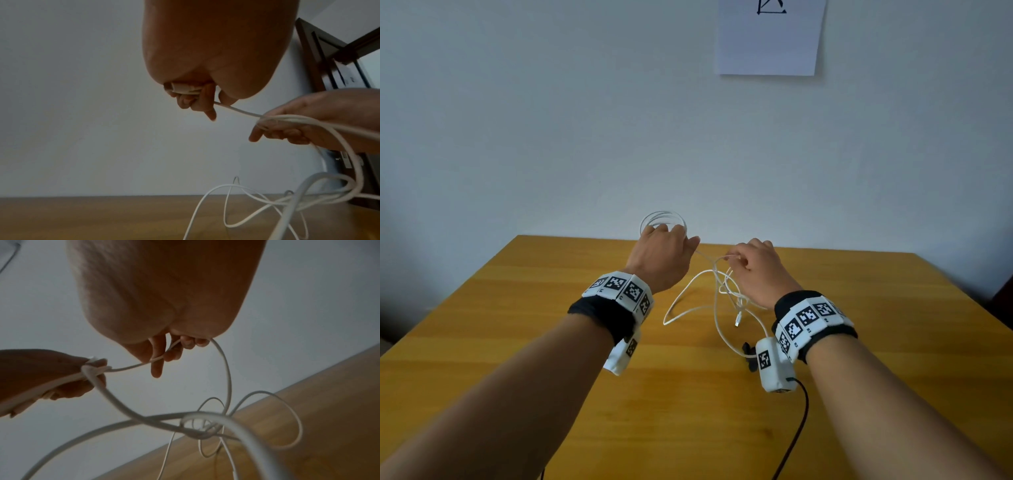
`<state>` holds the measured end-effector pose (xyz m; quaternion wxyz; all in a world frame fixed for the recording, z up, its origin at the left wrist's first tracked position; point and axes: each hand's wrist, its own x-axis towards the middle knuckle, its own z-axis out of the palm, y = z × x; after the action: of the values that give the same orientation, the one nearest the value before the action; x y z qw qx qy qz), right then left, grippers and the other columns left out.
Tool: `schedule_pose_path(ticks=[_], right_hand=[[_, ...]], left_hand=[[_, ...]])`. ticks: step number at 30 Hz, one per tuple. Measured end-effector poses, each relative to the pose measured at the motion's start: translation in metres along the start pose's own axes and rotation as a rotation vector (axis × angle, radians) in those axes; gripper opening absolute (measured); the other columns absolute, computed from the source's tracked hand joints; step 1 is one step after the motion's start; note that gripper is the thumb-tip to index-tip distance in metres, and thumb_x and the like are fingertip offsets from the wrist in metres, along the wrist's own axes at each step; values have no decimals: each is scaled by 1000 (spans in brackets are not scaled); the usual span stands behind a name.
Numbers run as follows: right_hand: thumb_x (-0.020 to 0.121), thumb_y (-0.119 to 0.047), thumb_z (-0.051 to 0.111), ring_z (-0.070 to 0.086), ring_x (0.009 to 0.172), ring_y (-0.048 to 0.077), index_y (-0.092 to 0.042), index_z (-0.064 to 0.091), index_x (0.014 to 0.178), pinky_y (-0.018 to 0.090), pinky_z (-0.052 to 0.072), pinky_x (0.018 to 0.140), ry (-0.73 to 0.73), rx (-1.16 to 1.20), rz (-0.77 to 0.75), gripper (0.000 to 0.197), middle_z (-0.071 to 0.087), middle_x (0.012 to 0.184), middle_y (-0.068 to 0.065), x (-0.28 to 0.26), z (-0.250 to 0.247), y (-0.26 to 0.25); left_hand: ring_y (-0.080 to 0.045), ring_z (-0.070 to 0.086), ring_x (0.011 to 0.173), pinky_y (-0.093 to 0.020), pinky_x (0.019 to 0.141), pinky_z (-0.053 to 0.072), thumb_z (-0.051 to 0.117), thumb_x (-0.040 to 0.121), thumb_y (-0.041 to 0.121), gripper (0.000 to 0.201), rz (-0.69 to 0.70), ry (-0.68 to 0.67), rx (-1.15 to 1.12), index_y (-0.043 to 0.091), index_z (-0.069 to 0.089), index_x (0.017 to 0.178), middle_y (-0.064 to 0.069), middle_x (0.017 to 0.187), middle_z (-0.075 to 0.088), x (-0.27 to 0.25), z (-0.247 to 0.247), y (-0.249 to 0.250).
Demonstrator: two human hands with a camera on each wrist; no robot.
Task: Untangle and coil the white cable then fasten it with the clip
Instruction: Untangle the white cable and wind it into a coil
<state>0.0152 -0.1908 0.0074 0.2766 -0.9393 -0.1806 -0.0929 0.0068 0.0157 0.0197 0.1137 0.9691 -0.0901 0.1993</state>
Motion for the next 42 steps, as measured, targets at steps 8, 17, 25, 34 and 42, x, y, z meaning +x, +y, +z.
schedule_pose_path(ticks=[8, 17, 25, 34, 42], right_hand=[[105, -20, 51, 60, 103, 25, -22, 68, 98, 42, 52, 89, 150, 39, 95, 18, 69, 101, 2, -1, 3, 19], [103, -14, 51, 64, 80, 24, -14, 72, 94, 30, 50, 68, 218, -37, 338, 23, 74, 99, 5, -5, -3, 32], [100, -12, 56, 64, 82, 36, -4, 74, 101, 35, 50, 66, 198, -146, 627, 20, 71, 101, 17, -11, -9, 34], [98, -10, 55, 63, 78, 32, -1, 70, 98, 32, 47, 62, 7, -151, 601, 18, 64, 87, 12, -7, -7, 27], [102, -13, 50, 62, 124, 16, -15, 66, 132, 21, 42, 93, 32, 190, 160, 34, 68, 134, 1, 5, -19, -28]], left_hand=[[-24, 51, 76, -41, 98, 36, 26, 102, 58, 55, -104, -26, 29, 17, 48, 72, 2, 68, 57, -1, -3, -11], [-30, 51, 71, -35, 62, 35, 27, 105, 49, 51, -361, 208, -79, 10, 49, 79, -5, 74, 54, -2, -11, -17], [-29, 47, 67, -35, 61, 32, 28, 106, 39, 46, -435, 301, -157, 13, 39, 69, -1, 64, 44, 1, -21, -19], [-22, 36, 54, -32, 51, 27, 31, 106, 36, 51, -443, 103, -418, 13, 32, 60, -2, 57, 38, 2, -20, -5], [-18, 31, 51, -31, 55, 31, 31, 106, 43, 56, -450, 51, -597, 13, 29, 58, -2, 56, 34, 4, -20, 17]])
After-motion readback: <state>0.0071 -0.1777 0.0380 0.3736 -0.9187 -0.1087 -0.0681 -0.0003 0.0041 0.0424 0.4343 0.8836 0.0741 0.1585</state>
